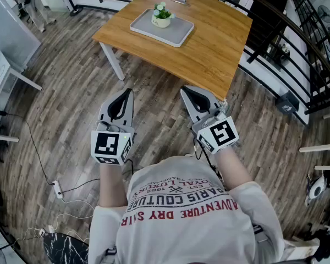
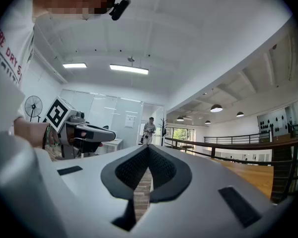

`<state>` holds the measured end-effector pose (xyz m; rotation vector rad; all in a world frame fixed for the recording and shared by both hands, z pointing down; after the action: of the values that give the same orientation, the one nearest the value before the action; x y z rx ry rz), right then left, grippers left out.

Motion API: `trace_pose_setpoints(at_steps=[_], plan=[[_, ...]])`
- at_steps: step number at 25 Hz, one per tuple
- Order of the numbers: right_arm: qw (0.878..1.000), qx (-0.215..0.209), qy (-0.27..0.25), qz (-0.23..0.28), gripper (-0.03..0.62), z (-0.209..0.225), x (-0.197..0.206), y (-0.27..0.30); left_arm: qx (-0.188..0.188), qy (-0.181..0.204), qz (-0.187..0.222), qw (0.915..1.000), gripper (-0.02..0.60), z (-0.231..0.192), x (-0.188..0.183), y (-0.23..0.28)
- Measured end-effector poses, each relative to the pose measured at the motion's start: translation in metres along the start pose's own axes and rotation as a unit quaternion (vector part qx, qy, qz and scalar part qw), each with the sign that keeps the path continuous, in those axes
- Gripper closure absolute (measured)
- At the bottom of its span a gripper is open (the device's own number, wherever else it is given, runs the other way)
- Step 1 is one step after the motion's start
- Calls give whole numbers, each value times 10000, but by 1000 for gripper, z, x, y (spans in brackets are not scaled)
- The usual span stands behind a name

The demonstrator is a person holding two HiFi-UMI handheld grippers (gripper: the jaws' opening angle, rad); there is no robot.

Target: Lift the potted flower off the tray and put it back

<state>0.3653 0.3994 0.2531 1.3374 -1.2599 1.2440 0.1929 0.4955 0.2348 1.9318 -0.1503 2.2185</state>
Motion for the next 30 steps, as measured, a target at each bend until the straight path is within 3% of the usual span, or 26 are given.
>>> trace_pose_setpoints(at_steps=[11, 18, 19, 20, 21, 22, 30], plan=[[9998, 169, 54, -109, 576, -2, 2, 7, 100, -132, 107, 9998, 569, -7, 2, 0], [9996, 211, 99, 164, 576, -5, 2, 13, 123, -180, 174, 9996, 569, -15, 4, -1], [9995, 216, 91, 192, 564, -3, 2, 14, 113, -192, 175, 9996, 569, -16, 4, 0], [9996, 196, 69, 194, 478, -2, 1, 15, 97, -202, 171, 9996, 569, -17, 4, 0], [9997, 156, 35, 176, 339, 0, 1, 17, 78, -210, 162, 9996, 569, -19, 4, 1], [9998, 117, -5, 157, 280, 3, 1, 20, 58, -219, 147, 9996, 569, -20, 5, 3], [9998, 127, 127, 130, 270, 45, 22, 46, -111, -183, -91, 9997, 569, -35, 21, 30]])
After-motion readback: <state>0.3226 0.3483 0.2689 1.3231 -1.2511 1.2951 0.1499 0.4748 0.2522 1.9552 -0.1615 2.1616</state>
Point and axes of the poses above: the fingertips, and each gripper's own axes: y forward along the fingers, z to its right, x out of its underside, the point moved 5 cm from there along -y, backward along the fingers, and after that the axes turned 13 degrees about -x, right-handed, at the moved point
